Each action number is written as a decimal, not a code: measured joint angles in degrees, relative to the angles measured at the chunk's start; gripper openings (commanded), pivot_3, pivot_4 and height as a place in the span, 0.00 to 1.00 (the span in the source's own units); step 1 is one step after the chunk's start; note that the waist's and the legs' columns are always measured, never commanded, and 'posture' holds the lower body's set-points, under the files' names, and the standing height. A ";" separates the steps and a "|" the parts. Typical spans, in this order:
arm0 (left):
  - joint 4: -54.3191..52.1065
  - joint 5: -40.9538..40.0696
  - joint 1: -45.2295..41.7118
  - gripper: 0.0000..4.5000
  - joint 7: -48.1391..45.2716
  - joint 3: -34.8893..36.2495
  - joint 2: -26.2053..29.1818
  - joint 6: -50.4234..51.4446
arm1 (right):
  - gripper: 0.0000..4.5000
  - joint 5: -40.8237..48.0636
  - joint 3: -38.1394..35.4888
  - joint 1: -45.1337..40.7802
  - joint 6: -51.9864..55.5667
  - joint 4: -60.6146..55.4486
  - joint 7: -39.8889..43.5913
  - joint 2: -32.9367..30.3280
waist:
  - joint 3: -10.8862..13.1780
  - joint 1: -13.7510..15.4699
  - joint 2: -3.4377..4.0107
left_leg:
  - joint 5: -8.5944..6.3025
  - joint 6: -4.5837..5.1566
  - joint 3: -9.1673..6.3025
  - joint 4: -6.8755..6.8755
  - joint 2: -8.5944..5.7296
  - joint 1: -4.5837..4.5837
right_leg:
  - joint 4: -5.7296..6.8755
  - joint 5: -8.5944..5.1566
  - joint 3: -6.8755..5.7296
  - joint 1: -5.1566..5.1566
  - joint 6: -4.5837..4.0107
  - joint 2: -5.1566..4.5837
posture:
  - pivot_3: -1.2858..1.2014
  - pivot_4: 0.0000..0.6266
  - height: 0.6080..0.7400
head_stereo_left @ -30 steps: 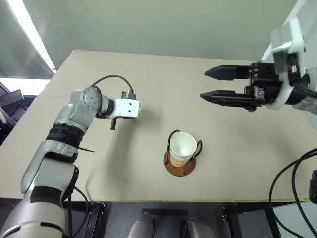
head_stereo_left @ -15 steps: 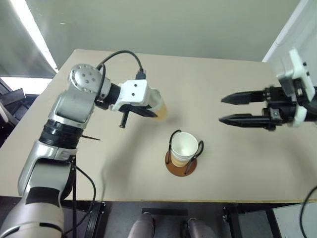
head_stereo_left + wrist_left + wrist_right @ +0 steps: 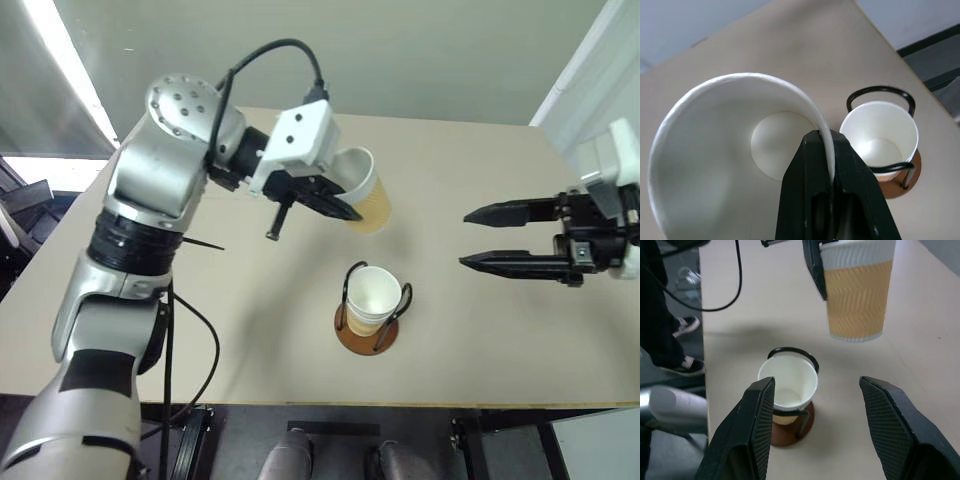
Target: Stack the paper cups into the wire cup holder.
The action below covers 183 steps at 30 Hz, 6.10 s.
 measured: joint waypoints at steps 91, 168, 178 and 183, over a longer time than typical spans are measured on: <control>-1.46 -7.08 -1.09 0.62 -0.37 -18.01 2.80 -2.26 | 0.60 -0.81 -3.57 0.88 -4.74 7.73 5.37 -13.24 | -0.02 0.45 0.07 | -0.10 0.15 0.00 0.42 -0.04 -0.30 | 0.00 0.06 0.01 -0.05 0.27 0.00 | 0.52 0.24 1.00; -5.67 -11.62 0.29 0.99 0.24 -11.04 5.72 4.07 | 0.60 -2.98 3.47 -5.40 -6.75 10.21 5.54 -11.02 | -0.01 0.36 0.11 | -0.10 0.15 0.00 0.40 -0.03 -0.28 | 0.00 0.06 0.02 -0.06 0.27 -0.01 | 0.52 0.24 1.00; 4.47 -13.86 5.35 0.99 17.82 10.79 4.34 14.47 | 0.60 -7.00 6.99 -3.37 -6.96 17.01 -2.36 3.02 | -0.03 0.04 0.16 | -0.08 0.14 0.05 0.42 -0.03 -0.20 | 0.05 0.07 0.02 -0.06 0.29 0.00 | 0.52 0.24 1.00; 7.03 -11.40 15.67 0.99 33.29 19.88 2.35 14.16 | 0.60 -11.86 7.60 -1.53 -10.05 22.09 -6.93 10.71 | -0.03 -0.04 0.16 | -0.06 0.14 0.11 0.38 -0.04 0.11 | 0.02 0.07 0.06 0.18 0.28 0.01 | 0.52 0.24 1.00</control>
